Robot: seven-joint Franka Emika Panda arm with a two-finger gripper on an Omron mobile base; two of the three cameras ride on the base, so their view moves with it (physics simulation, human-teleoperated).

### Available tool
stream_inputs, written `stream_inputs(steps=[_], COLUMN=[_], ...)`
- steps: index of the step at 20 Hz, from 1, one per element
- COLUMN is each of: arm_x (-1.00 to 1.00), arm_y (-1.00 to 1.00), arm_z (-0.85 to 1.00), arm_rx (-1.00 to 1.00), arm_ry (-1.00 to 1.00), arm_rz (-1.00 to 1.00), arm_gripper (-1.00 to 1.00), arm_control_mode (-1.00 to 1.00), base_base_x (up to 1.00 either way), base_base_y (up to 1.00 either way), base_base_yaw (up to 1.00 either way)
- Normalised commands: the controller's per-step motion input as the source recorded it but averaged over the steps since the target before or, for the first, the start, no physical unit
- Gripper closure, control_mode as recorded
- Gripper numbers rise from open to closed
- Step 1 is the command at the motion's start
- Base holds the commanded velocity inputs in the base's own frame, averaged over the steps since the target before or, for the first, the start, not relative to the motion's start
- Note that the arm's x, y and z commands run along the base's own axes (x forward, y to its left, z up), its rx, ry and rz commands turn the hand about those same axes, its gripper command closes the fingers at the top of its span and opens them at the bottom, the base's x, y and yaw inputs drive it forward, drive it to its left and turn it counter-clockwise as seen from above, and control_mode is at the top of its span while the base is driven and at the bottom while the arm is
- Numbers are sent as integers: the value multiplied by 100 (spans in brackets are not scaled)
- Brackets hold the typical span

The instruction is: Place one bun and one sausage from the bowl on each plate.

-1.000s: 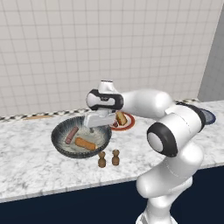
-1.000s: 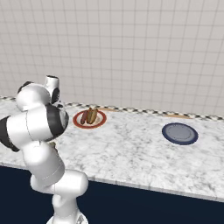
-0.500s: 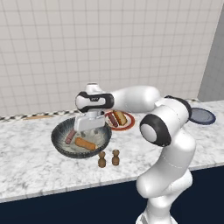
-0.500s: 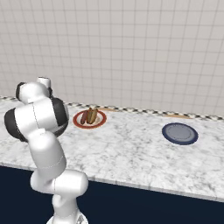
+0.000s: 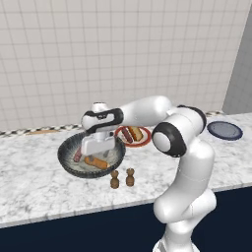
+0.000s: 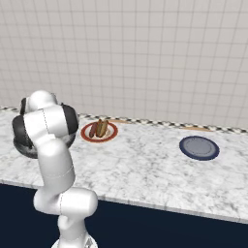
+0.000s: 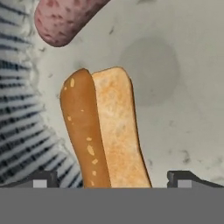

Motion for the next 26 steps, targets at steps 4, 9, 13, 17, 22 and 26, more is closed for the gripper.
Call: stream_inputs(steps=[4,9,13,17,22,26], arm_x=[0,-1,-1,0,0,0], arm_y=[8,4,2,0,0,0], arm_z=[-15,-11,-19,-15,-3,1], arm_rx=[0,0,0,0,0,0], arm_ry=[1,0,0,0,0,0], arm_rz=[1,1,0,0,0,0], arm_gripper=[-100,-100,-100,-100,100,100], arm_control_mode=[-100,-100,-100,-100,-100,-100], base_base_x=[0,0,0,0,0,0], base_base_y=[0,0,0,0,0,0], base_base_yaw=[0,0,0,0,0,0])
